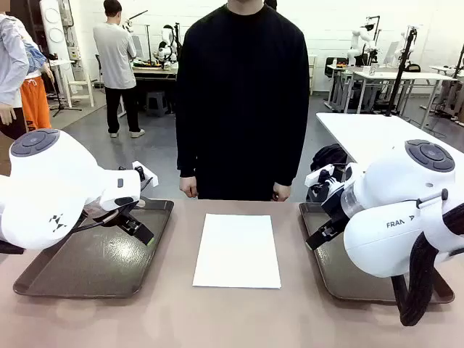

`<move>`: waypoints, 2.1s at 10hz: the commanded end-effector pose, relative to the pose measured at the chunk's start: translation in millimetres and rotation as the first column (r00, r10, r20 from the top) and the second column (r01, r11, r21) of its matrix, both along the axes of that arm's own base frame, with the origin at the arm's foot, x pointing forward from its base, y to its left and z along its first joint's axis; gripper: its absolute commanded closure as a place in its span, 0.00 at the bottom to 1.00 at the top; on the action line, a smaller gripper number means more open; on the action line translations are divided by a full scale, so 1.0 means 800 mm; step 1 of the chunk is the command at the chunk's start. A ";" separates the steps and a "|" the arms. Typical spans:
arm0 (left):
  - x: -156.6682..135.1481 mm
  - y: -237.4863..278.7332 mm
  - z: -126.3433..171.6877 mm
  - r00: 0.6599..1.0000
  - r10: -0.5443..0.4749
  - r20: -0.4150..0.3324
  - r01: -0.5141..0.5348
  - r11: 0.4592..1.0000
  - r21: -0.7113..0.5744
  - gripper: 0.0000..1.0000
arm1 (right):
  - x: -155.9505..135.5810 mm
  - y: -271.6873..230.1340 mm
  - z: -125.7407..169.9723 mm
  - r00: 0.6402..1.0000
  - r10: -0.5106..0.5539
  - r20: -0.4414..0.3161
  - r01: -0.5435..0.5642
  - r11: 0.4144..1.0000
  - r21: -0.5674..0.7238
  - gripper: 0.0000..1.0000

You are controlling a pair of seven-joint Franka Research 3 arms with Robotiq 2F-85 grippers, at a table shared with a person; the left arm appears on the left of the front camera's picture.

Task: Sort the A4 documents.
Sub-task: Receive the A4 Paper.

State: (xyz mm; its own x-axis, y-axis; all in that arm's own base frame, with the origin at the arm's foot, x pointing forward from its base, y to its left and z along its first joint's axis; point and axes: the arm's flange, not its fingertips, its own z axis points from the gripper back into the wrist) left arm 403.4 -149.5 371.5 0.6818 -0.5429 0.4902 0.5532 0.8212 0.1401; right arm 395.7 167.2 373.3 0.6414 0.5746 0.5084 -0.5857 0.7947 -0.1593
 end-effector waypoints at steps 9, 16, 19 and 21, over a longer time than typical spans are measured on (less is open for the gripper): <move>0.000 0.000 0.000 1.000 0.000 0.000 0.000 1.000 0.000 0.00 | 0.000 0.000 0.000 1.000 0.000 0.000 0.000 1.000 0.000 0.00; -0.009 0.015 0.015 0.999 -0.015 0.031 0.015 1.000 -0.009 0.00 | -0.016 -0.054 0.040 0.998 0.037 0.050 -0.042 0.995 0.092 0.00; -0.034 0.088 0.076 0.999 0.004 0.048 0.003 0.987 -0.163 0.00 | -0.030 -0.148 0.082 0.996 0.043 0.082 -0.057 0.982 0.179 0.00; -0.048 0.126 0.105 0.997 -0.015 0.069 0.029 0.979 -0.200 0.00 | -0.040 -0.192 0.104 0.985 0.132 0.114 -0.160 0.946 0.283 0.00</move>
State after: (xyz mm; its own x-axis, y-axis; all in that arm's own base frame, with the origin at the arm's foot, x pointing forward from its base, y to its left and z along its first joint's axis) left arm 397.6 -73.3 461.5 0.6485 -0.4370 0.6233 0.5308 0.8465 0.0413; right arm 393.4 31.2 472.8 0.5501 0.4765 0.6858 -0.6230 0.7811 -0.0430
